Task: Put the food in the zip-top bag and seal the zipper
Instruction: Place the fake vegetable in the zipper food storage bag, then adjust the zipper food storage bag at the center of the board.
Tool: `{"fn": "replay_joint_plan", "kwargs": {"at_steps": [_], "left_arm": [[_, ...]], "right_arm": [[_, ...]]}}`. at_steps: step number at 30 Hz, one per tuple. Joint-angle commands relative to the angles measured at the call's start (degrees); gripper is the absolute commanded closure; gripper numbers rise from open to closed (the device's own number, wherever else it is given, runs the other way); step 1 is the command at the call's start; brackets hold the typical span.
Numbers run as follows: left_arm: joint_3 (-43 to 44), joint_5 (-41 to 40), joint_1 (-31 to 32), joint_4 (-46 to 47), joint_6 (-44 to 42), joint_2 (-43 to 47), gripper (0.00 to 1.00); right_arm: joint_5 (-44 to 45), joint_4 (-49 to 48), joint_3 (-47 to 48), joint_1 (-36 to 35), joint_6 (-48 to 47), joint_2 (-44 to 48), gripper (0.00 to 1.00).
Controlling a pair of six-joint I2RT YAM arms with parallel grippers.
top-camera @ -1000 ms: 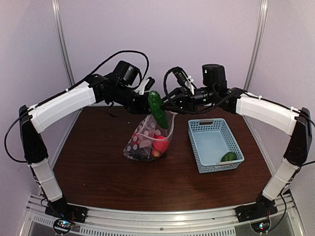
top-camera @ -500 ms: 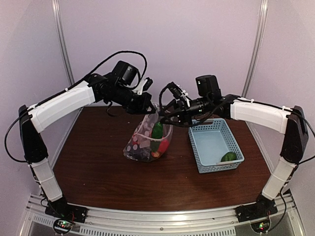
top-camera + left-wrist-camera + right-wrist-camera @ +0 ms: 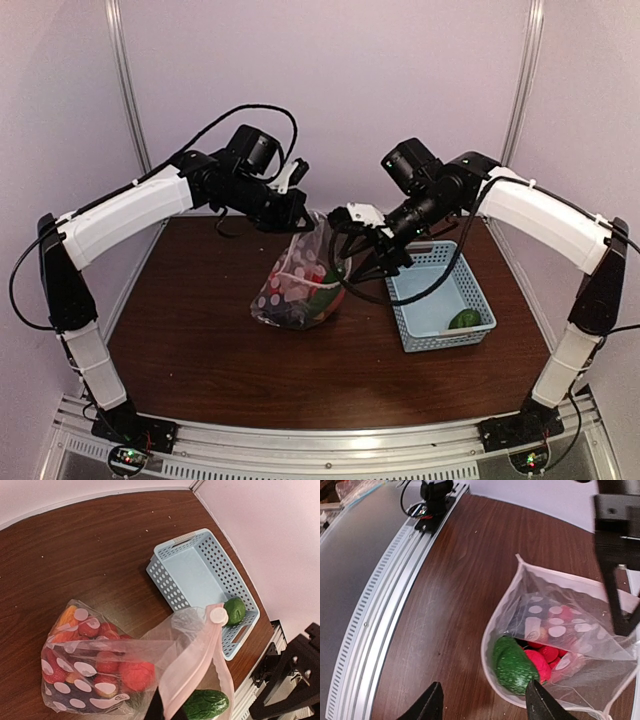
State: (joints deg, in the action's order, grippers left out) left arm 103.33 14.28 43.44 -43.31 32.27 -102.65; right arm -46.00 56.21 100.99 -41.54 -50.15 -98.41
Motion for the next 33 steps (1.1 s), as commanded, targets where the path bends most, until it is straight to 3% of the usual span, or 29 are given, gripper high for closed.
{"fn": "replay_joint_plan", "kwargs": {"at_steps": [1, 16, 19, 22, 25, 27, 29, 30, 32, 33], "left_arm": [[-1.27, 0.22, -0.55, 2.79, -1.22, 2.28, 1.00], [-1.94, 1.03, -0.64, 2.79, -1.87, 3.07, 1.00], [-1.93, 1.04, -0.64, 2.87, -1.95, 3.03, 1.00], [-1.41, 1.58, -0.70, 2.60, -2.24, 2.91, 1.00], [5.35, 0.81, -0.62, -2.29, -2.28, 1.93, 1.00], [10.37, 4.21, -0.10, -4.89, -4.61, 1.28, 1.00], [11.20, 1.41, -0.54, -6.96, -8.23, -0.25, 0.99], [14.10, -0.82, -1.30, -11.24, -9.18, -2.66, 1.00], [30.36, -0.59, -1.16, -23.97, -10.63, -10.47, 1.00], [30.42, 0.57, -0.95, -22.36, -10.54, -9.41, 1.00]], "right_arm": [[10.66, 7.32, -1.00, -4.27, -6.41, 1.24, 0.44], [23.52, 3.95, 1.10, -10.51, -3.42, -4.99, 0.54], [26.68, 2.07, 0.69, -11.15, -2.30, -4.97, 0.65], [29.57, 0.82, 2.47, -11.81, -0.98, -4.46, 0.89], [33.87, 1.61, 10.20, -12.97, -0.96, -4.24, 1.00], [35.23, 1.35, 16.31, -13.46, -0.92, -3.90, 1.00], [35.45, -4.31, 14.70, -13.57, -1.05, -2.40, 1.00], [37.24, -6.32, 13.59, -14.04, -2.55, -2.26, 1.00], [41.36, -6.27, 17.61, -15.01, -3.46, -4.14, 1.00], [40.40, -5.94, 19.50, -14.72, -2.93, -4.72, 1.00]]}}
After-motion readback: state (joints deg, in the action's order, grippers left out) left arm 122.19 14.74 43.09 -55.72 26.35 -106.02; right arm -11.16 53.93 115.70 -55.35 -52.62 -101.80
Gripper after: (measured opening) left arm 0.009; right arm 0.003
